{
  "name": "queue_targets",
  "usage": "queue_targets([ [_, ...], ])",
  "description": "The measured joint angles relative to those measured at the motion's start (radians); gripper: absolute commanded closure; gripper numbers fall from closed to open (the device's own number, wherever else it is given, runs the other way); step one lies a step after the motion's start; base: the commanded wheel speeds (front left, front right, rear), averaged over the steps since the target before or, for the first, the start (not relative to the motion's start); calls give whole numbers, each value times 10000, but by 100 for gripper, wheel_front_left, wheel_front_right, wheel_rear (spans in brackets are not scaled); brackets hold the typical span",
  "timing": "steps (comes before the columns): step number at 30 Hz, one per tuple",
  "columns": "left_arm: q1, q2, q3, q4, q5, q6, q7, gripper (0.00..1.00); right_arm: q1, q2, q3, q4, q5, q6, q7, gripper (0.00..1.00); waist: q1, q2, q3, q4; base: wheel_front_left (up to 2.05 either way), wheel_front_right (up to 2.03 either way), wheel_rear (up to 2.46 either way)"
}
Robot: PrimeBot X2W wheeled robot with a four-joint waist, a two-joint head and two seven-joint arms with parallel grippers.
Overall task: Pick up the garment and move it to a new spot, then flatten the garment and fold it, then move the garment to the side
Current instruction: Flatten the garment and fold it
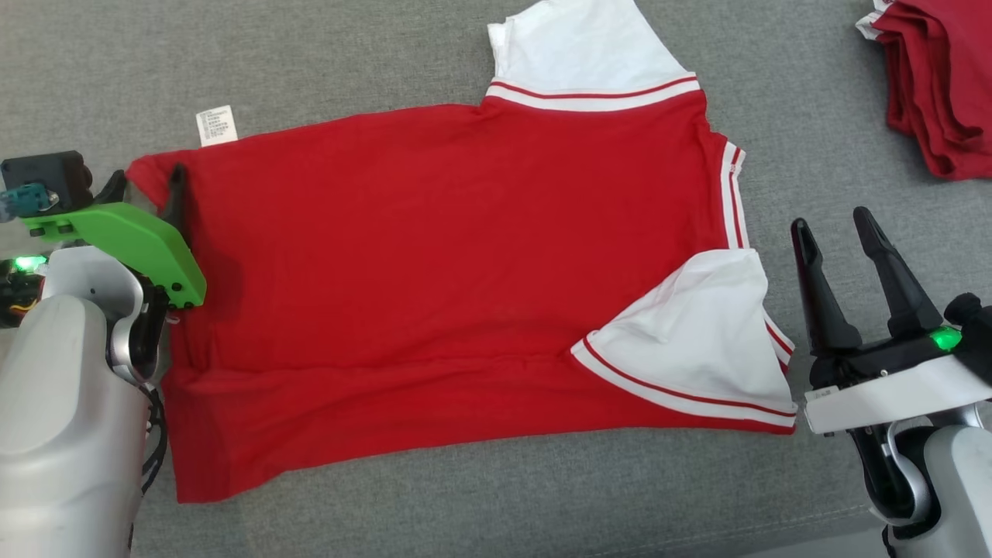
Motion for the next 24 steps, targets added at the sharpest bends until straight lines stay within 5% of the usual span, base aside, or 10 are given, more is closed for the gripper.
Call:
queue_targets([
  [1,-99,17,-17,232,-13,-35,21,100,-129,-61,27,165,84,0,-56,0,0,0,55,-42,0,0,0],
  [11,-915,56,-159,1250,-81,-322,-535,100,-2388,-976,541,2266,1080,0,-276,0,0,0,472,-71,0,0,0],
  [24,-2445,-1315,-984,1965,-59,-575,-1501,100,-7335,-1988,2491,5701,2479,-2,217,0,0,0,1307,1136,0,0,0],
])
